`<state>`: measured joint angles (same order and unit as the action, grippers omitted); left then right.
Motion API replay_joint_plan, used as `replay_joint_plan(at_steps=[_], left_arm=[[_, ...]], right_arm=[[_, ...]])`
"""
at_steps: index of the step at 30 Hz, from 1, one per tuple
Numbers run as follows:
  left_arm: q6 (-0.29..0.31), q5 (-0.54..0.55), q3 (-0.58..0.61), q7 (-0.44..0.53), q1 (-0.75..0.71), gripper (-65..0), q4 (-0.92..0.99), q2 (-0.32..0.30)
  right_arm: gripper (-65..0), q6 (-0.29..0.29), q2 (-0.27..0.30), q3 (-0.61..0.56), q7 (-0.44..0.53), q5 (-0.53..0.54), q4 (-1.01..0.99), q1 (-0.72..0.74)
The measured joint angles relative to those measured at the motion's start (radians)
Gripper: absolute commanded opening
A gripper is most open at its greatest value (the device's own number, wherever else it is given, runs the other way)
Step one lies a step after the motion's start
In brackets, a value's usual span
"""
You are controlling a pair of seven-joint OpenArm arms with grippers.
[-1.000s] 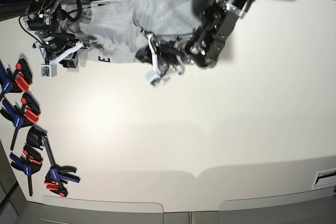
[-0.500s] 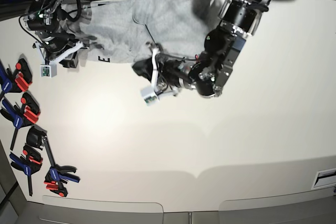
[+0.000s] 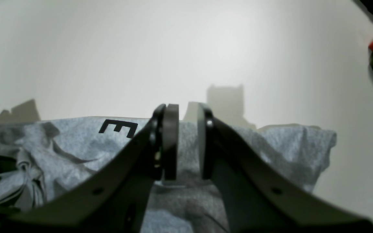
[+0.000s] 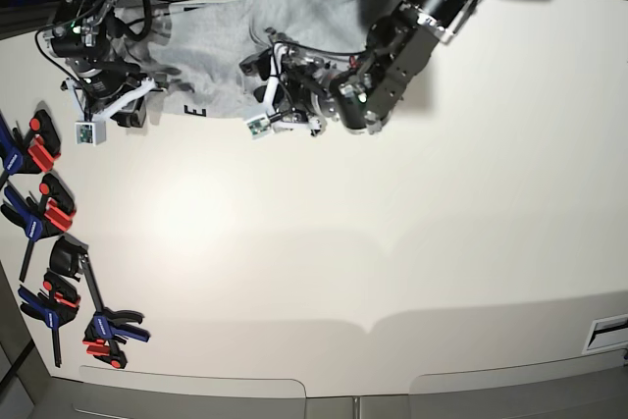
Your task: Fold the T-shirt properly
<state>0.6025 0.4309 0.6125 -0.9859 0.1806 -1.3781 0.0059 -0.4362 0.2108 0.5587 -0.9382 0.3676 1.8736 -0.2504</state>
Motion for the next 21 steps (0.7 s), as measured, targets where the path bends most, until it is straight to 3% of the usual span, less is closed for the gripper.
replay_joint_plan(at_steps=[4,11,21], left_arm=[[-0.016,-0.026,0.0,-0.002,0.0,-38.1,0.0,-0.001],[-0.016,-0.025,0.0,-0.005,0.003,-65.0,0.0,0.0],[-0.016,-0.026,0.0,-0.005,0.013,-65.0,-0.029,0.0]], right_arm=[[-55.9,0.0,0.0,0.0,0.0,0.0,0.0,0.0],[-55.9,0.0,0.0,0.0,0.0,0.0,0.0,0.0],[-55.9,0.0,0.0,0.0,0.0,0.031,0.0,0.0]])
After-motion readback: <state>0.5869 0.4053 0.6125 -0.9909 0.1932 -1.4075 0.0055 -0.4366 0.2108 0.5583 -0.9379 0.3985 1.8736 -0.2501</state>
